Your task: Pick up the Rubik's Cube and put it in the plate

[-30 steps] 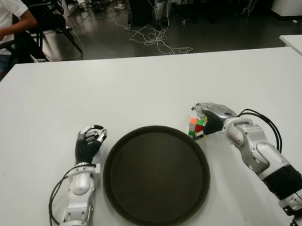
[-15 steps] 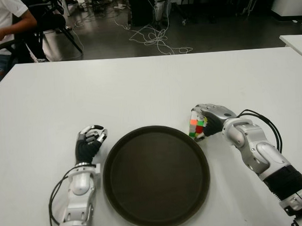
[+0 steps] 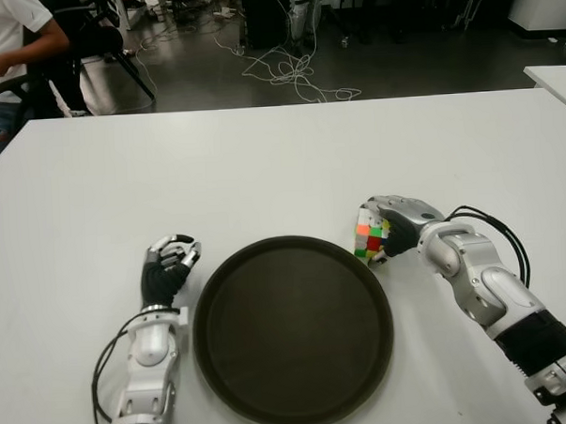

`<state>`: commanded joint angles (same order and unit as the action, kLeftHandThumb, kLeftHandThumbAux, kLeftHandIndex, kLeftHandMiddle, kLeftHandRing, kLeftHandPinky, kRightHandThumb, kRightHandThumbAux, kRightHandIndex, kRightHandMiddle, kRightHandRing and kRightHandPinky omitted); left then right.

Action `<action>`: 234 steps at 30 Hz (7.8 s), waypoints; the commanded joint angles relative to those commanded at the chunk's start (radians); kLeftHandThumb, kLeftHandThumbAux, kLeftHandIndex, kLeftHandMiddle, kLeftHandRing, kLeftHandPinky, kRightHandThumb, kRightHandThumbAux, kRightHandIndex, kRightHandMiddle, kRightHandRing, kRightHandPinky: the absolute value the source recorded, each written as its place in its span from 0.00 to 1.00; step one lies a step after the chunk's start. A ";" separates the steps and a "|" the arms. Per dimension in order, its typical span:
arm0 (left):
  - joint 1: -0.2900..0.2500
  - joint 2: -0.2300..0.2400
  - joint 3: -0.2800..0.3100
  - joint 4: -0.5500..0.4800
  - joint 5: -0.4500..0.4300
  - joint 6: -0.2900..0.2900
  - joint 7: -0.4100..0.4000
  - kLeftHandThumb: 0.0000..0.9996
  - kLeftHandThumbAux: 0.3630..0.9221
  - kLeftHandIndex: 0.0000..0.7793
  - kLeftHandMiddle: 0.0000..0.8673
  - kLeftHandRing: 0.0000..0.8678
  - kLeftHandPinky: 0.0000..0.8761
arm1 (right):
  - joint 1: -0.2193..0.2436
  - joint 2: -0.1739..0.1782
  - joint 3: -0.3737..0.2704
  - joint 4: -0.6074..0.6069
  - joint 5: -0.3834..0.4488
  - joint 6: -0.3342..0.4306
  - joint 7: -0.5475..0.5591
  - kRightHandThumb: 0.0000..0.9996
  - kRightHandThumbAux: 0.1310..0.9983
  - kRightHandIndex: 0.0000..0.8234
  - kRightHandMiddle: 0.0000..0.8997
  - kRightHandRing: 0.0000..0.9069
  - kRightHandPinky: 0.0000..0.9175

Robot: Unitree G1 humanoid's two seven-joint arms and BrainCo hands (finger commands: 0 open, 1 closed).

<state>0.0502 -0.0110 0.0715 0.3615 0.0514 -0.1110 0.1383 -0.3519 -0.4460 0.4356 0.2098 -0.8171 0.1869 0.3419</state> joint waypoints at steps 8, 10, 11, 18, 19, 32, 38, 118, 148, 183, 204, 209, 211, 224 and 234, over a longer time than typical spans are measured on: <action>-0.004 0.011 -0.002 0.018 0.009 -0.009 -0.003 0.70 0.62 0.57 0.92 0.94 0.90 | 0.001 -0.008 -0.006 0.008 0.007 -0.021 -0.018 0.00 0.71 0.00 0.00 0.00 0.00; -0.005 0.012 0.000 0.026 0.008 -0.016 -0.003 0.70 0.62 0.57 0.92 0.94 0.91 | 0.000 -0.010 -0.007 0.010 0.007 -0.025 -0.021 0.00 0.73 0.00 0.00 0.00 0.00; -0.006 0.012 0.000 0.028 0.007 -0.019 -0.002 0.70 0.62 0.57 0.93 0.94 0.91 | -0.001 -0.011 -0.008 0.010 0.007 -0.026 -0.021 0.00 0.73 0.00 0.00 0.00 0.00; -0.010 0.013 0.003 0.043 0.003 -0.034 -0.004 0.70 0.62 0.57 0.93 0.94 0.91 | 0.002 -0.005 -0.016 -0.004 0.005 -0.010 -0.026 0.00 0.75 0.04 0.05 0.07 0.13; -0.010 0.013 0.004 0.045 0.002 -0.035 -0.005 0.70 0.62 0.57 0.92 0.94 0.91 | 0.003 0.000 -0.021 -0.003 0.010 -0.007 -0.032 0.00 0.76 0.06 0.08 0.11 0.18; -0.016 0.014 0.010 0.054 -0.006 -0.036 -0.013 0.70 0.62 0.57 0.92 0.94 0.91 | 0.039 0.065 -0.080 -0.014 0.042 0.016 -0.195 0.03 0.87 0.50 0.56 0.60 0.60; -0.015 0.014 0.011 0.054 -0.012 -0.043 -0.021 0.70 0.62 0.57 0.92 0.94 0.91 | 0.053 0.092 -0.090 -0.035 0.018 0.046 -0.301 0.16 0.81 0.65 0.77 0.79 0.79; -0.023 0.019 0.018 0.048 -0.004 -0.026 -0.017 0.71 0.61 0.57 0.92 0.94 0.91 | 0.289 0.399 -0.455 -0.310 0.733 -0.292 -0.473 0.30 0.82 0.87 0.90 0.90 0.89; -0.017 0.008 0.012 0.024 0.000 -0.017 -0.010 0.71 0.61 0.57 0.92 0.94 0.91 | 0.348 0.355 -0.194 -0.327 0.544 -0.330 -0.291 0.19 0.74 0.76 0.91 0.91 0.89; -0.017 0.013 0.001 0.038 0.024 -0.032 0.019 0.70 0.61 0.57 0.92 0.94 0.90 | 0.131 0.104 0.051 -0.381 0.171 -0.191 0.160 0.00 0.79 0.41 0.35 0.33 0.24; -0.001 0.001 0.000 0.012 0.013 -0.026 0.029 0.70 0.61 0.57 0.92 0.94 0.91 | 0.048 0.100 0.135 -0.293 0.062 -0.181 0.196 0.00 0.91 0.33 0.26 0.26 0.22; -0.001 -0.001 0.002 0.010 0.010 -0.020 0.031 0.70 0.61 0.57 0.92 0.94 0.91 | 0.045 0.111 0.148 -0.275 0.031 -0.173 0.181 0.00 0.91 0.31 0.27 0.26 0.22; -0.002 -0.003 0.003 0.009 0.008 -0.017 0.032 0.70 0.62 0.57 0.92 0.94 0.91 | 0.046 0.116 0.151 -0.270 0.022 -0.168 0.173 0.00 0.92 0.32 0.27 0.27 0.23; -0.012 -0.003 0.010 0.030 0.000 -0.021 0.025 0.70 0.61 0.57 0.92 0.94 0.90 | 0.057 0.148 0.157 -0.284 -0.007 -0.106 0.181 0.00 0.92 0.35 0.29 0.29 0.27; -0.018 0.009 0.004 0.041 0.008 -0.025 0.017 0.71 0.62 0.57 0.92 0.93 0.89 | 0.100 0.182 0.133 -0.275 0.002 -0.113 0.049 0.00 0.94 0.38 0.29 0.29 0.27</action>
<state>0.0327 -0.0018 0.0751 0.4026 0.0594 -0.1357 0.1556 -0.2520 -0.2645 0.5685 -0.0654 -0.8155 0.0737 0.3913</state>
